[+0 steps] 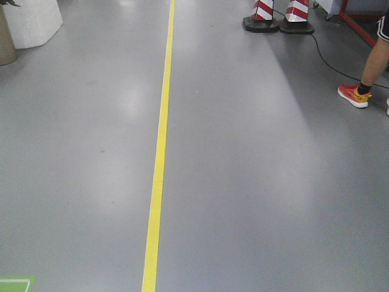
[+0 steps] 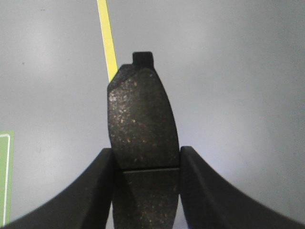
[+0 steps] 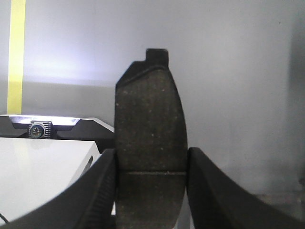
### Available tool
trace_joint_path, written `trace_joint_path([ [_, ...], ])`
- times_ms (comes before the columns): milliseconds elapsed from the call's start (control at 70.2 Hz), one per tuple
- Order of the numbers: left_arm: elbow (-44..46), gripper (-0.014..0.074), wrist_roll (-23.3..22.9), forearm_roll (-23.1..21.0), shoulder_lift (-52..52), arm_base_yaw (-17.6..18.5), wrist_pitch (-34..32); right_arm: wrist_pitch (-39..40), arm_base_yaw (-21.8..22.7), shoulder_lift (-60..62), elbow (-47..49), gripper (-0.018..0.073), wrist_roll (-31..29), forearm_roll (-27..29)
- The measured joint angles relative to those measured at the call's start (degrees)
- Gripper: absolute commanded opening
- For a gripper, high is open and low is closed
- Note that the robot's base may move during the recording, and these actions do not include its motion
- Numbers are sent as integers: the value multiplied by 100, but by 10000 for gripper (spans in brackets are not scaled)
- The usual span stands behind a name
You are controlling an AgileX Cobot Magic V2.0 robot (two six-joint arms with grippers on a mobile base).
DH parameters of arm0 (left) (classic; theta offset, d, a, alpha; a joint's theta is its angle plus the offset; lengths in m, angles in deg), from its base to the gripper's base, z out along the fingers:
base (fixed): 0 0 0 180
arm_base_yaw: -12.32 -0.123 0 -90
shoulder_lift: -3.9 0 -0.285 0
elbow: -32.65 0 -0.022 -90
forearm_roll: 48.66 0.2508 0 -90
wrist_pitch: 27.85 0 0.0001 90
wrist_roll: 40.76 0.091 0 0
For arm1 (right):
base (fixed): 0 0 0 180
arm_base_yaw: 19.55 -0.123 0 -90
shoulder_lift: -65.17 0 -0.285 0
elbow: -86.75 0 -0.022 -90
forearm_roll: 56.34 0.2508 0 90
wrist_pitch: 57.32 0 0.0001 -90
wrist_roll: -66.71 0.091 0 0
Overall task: Move and align brake pads A on conveyor
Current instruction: 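Drive along the yellow floor line holding both brake pads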
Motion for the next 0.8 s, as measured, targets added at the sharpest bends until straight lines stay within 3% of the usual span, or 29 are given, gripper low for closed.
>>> trace_joint_path([
  [798,0,-7,0,0,0,0,0,-30,0,4,0,18,0,0],
])
